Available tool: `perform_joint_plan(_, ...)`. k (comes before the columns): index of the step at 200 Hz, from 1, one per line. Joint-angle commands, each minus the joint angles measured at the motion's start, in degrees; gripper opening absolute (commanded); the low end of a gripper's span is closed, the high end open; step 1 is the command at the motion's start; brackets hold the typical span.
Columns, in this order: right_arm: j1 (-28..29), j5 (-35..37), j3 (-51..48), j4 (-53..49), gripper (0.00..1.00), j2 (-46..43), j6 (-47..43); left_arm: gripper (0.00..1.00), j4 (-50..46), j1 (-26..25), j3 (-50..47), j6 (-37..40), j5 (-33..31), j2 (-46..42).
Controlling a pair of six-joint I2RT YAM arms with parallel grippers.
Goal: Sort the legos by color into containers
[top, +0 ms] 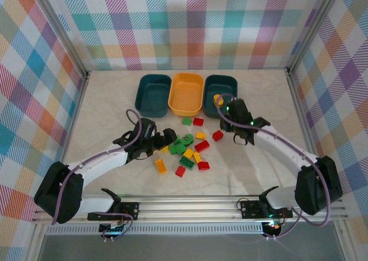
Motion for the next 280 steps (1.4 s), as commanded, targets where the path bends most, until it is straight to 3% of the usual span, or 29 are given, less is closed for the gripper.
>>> perform_joint_plan(1, -4.03, -1.86, 10.01, 2.21, 0.34, 10.09, -4.12, 1.0, -2.79, -0.42, 1.24, -0.08, -2.65, 0.26)
perform_joint_plan(54, -7.72, -5.79, 39.0, -4.96, 0.35, 37.81, -8.89, 1.0, -11.43, -0.32, 0.39, 1.28, -8.83, -5.47)
perform_joint_plan(104, -8.45, -7.77, 50.52, -9.13, 0.39, 48.57, -10.14, 1.0, -12.87, 0.27, -0.4, 1.83, -11.06, -8.31)
perform_joint_plan(125, -8.47, -9.3, 51.64, -8.9, 0.47, 48.68, -10.58, 1.0, -12.44, 0.32, 0.01, 1.89, -10.07, -7.31)
perform_joint_plan(138, -8.37, -10.53, 52.34, -9.48, 0.64, 48.73, -10.95, 1.0, -11.99, 0.31, 0.2, 1.84, -9.28, -6.54)
perform_joint_plan(146, -8.41, -10.44, 52.55, -10.29, 0.68, 48.56, -10.89, 1.0, -11.64, 0.28, 0.32, 1.76, -8.75, -6.19)
perform_joint_plan(189, -8.19, -9.97, 42.43, -6.15, 0.71, 39.57, -9.74, 1.0, -11.07, 0.28, -0.63, 0.8, -7.28, -7.58)
perform_joint_plan(223, -5.35, -10.54, 28.86, -1.63, 0.71, 25.28, -7.83, 1.0, -11.44, 0.27, -2.15, -0.27, -8.1, -10.24)
perform_joint_plan(265, 1.22, -4.67, 3.53, 6.96, 0.68, 5.61, -4.07, 0.94, -19.98, 0.5, 1.88, 0.79, -19.42, -11.94)
perform_joint_plan(280, 1.75, -1.85, -3.83, 8.91, 0.65, 0.29, -3.09, 0.92, -20.88, 0.97, 3.6, 1.76, -20.53, -11.07)
